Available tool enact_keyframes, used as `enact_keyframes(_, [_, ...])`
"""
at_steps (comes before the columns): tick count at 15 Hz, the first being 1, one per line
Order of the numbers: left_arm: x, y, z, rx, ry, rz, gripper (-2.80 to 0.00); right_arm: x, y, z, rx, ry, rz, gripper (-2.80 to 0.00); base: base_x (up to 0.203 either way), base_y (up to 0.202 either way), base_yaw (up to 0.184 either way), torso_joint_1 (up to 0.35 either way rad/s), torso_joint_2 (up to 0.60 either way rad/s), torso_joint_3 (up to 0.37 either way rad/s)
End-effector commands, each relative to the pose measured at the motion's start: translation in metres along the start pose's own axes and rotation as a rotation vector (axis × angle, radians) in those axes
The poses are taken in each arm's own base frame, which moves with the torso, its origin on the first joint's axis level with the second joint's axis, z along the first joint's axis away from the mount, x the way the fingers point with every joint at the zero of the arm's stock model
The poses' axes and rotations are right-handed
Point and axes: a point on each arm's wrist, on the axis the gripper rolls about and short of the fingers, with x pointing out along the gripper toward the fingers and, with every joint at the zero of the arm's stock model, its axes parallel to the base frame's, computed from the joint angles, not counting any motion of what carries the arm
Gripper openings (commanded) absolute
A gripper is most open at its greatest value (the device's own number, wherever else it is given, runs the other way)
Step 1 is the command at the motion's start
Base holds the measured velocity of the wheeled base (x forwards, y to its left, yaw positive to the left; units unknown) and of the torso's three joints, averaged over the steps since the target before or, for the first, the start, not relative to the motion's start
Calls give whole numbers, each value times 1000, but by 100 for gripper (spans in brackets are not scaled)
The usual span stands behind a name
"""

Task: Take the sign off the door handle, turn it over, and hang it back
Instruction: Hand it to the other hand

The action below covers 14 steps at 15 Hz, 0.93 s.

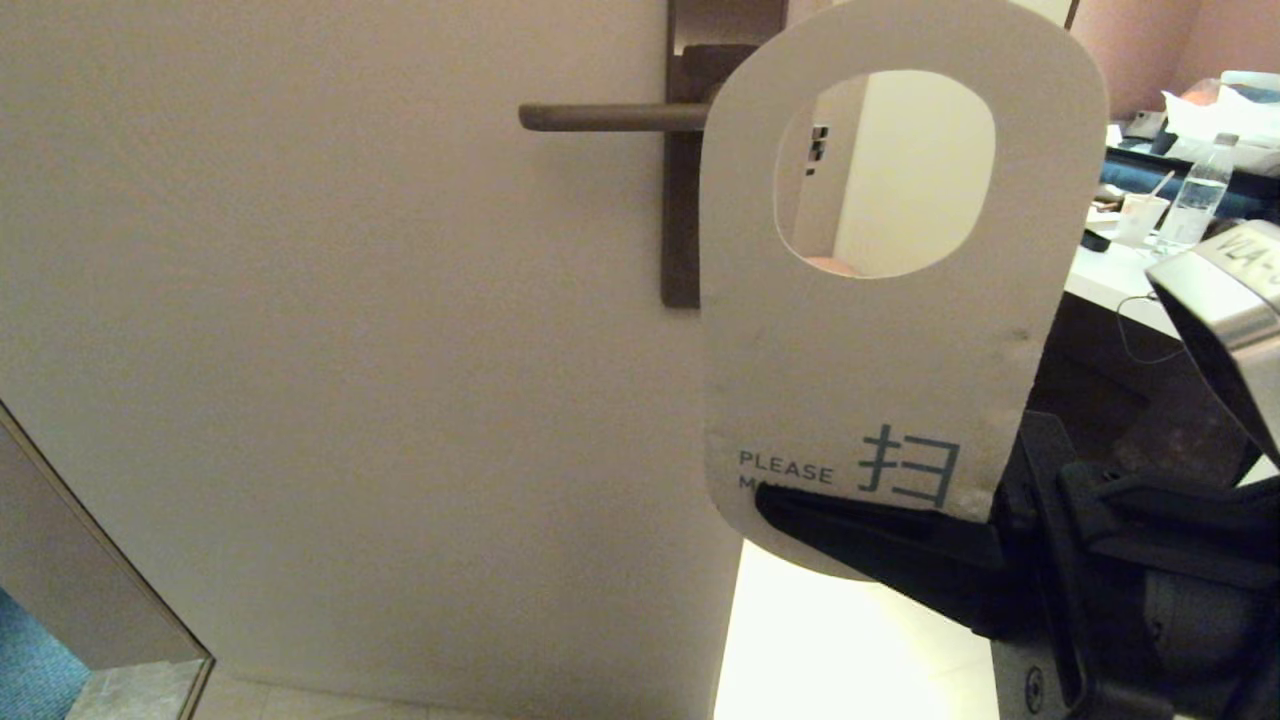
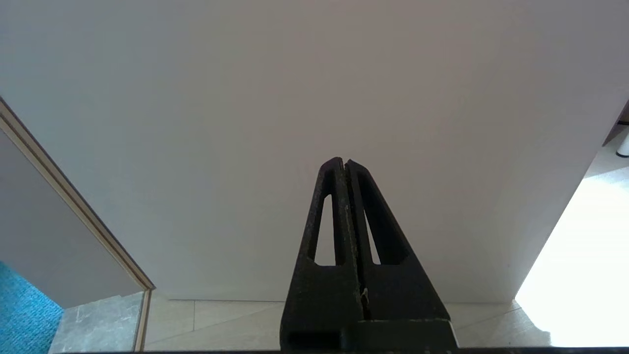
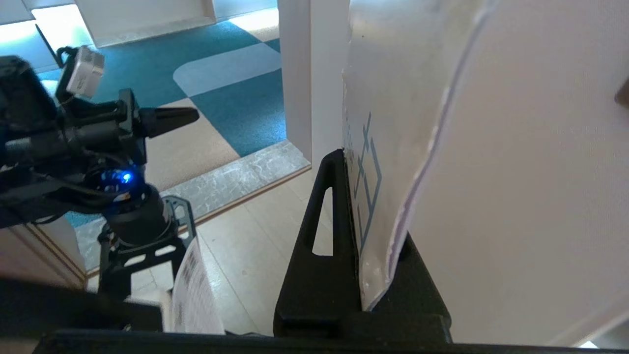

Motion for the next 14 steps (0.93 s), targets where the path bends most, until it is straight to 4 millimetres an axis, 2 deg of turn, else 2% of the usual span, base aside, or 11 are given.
enact_keyframes(1, [0, 0, 0, 4, 2, -2, -280, -14, 2, 3, -3, -24, -7, -280, 0, 0, 0, 0, 0, 0])
enact_keyframes(5, [0, 0, 0, 5, 0, -11, -280, -38, 3, 5, 4, 17, -36, -280, 0, 0, 0, 0, 0, 0])
enact_keyframes(10, [0, 0, 3, 5, -19, -15, -280, -42, 1, 7, 2, 25, -51, -280, 0, 0, 0, 0, 0, 0])
enact_keyframes(14, [-7, 1, 37, 5, -67, -78, -280, -36, -3, 13, 2, 21, -61, -280, 0, 0, 0, 0, 0, 0])
